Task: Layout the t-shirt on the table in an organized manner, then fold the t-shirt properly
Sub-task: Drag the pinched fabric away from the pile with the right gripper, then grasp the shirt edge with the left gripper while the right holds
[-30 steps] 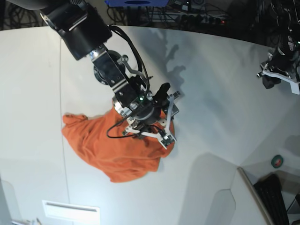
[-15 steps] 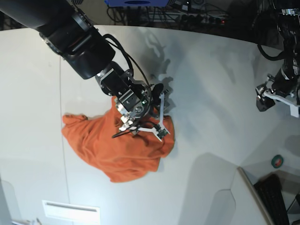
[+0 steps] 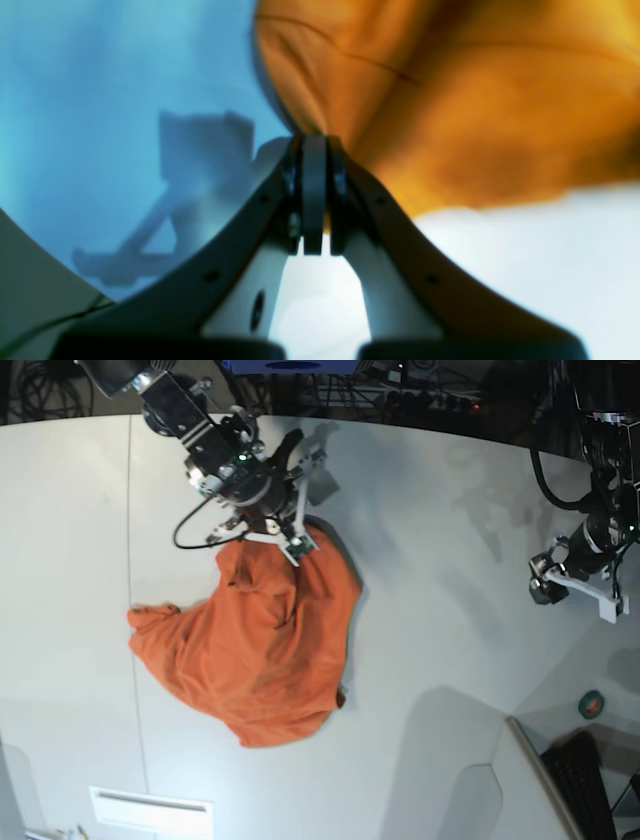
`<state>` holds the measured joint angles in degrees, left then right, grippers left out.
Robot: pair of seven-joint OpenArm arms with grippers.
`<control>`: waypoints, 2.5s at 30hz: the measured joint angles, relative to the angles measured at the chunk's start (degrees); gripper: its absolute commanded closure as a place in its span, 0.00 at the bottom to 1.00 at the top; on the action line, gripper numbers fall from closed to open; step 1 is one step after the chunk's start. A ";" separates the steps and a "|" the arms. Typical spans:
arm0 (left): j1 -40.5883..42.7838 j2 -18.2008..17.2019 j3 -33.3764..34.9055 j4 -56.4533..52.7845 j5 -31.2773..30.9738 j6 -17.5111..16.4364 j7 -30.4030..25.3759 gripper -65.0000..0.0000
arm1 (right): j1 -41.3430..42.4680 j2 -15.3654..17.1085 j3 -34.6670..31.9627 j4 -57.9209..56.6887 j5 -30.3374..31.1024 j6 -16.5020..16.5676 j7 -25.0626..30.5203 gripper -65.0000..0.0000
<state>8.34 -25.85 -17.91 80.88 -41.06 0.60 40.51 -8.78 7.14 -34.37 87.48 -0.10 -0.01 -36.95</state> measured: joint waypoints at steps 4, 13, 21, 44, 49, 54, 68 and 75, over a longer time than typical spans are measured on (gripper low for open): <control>-0.81 0.28 2.64 0.11 -0.20 -0.22 0.02 0.29 | -8.02 5.05 10.49 9.75 0.11 -0.09 -2.34 1.00; -3.04 0.31 5.60 -0.57 -0.20 -0.17 -0.17 0.29 | -8.61 7.58 36.52 -2.21 0.59 0.70 2.34 1.00; -2.40 0.24 5.20 -0.81 0.00 -0.15 0.00 0.29 | -2.34 7.04 46.16 -4.72 -0.33 9.77 1.38 0.90; -30.51 22.36 55.71 -27.10 0.22 0.37 -1.70 1.00 | -3.45 -6.99 57.81 5.01 -0.35 18.82 -3.87 1.00; -34.60 28.92 70.86 -35.69 7.69 0.31 -7.89 1.00 | 0.61 -3.69 59.47 -5.99 -0.11 19.06 -3.52 1.00; -30.51 28.72 71.60 -32.94 10.19 -0.33 -9.20 1.00 | 7.98 -0.24 59.65 -18.62 -0.04 18.95 -2.86 1.00; -6.69 11.28 44.06 12.79 11.02 0.26 15.17 1.00 | 24.37 -0.74 39.85 -30.91 -0.02 19.34 1.53 1.00; -0.70 9.70 24.85 21.53 11.52 0.46 17.35 1.00 | 15.61 -0.83 46.51 -2.67 0.44 18.80 -10.56 1.00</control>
<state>7.64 -16.14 6.94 102.41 -29.54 1.06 57.87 6.83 6.31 12.14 84.82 0.34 18.79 -47.51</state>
